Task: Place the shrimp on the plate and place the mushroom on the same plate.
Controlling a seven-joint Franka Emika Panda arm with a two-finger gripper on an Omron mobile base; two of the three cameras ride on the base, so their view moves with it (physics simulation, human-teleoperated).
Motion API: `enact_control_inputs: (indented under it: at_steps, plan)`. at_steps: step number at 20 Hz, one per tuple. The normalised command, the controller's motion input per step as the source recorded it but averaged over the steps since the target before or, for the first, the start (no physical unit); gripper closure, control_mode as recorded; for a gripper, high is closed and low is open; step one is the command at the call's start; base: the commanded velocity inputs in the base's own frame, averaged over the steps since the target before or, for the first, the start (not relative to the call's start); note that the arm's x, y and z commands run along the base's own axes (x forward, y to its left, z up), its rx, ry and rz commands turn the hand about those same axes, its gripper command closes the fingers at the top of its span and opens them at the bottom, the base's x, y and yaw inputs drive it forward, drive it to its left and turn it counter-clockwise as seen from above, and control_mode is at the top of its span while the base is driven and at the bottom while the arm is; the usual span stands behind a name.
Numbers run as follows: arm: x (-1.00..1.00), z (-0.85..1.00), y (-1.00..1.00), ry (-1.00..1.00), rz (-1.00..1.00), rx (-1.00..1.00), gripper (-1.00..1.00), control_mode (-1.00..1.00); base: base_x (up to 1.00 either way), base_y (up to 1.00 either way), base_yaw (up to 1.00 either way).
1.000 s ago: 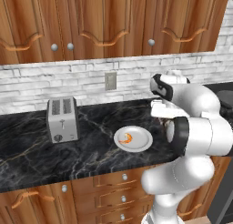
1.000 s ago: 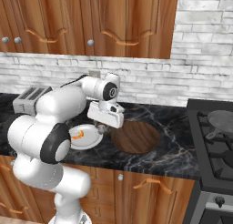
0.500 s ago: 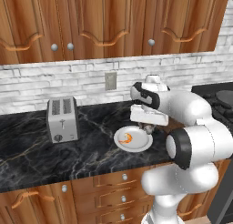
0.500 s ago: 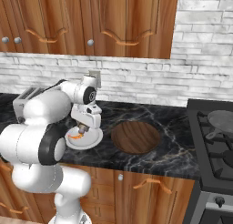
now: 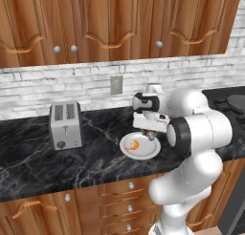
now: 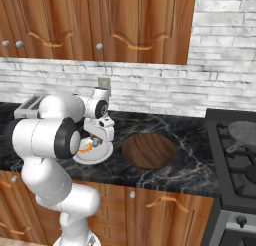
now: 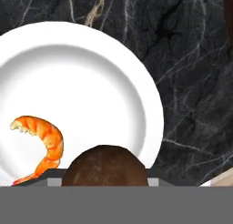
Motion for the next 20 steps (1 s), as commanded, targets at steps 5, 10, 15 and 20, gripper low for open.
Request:
enact_control_inputs:
  at_steps: [5,10,15,20]
  plan:
    - [0.16,-0.56,0.00,-0.11,0.00,-0.03,1.00,-1.00,0.00,0.00,0.00]
    - [0.00,-0.48,0.00,-0.11,0.00,-0.03,1.00,-1.00,0.00,0.00,0.00]
    - [0.00,-0.12,0.00,-0.04,0.00,0.00,-1.00,-1.00,0.00,0.00,0.00]
    - [0.00,0.20,0.00,0.00,0.00,-0.02,-1.00,-1.00,0.00,0.00,0.00]
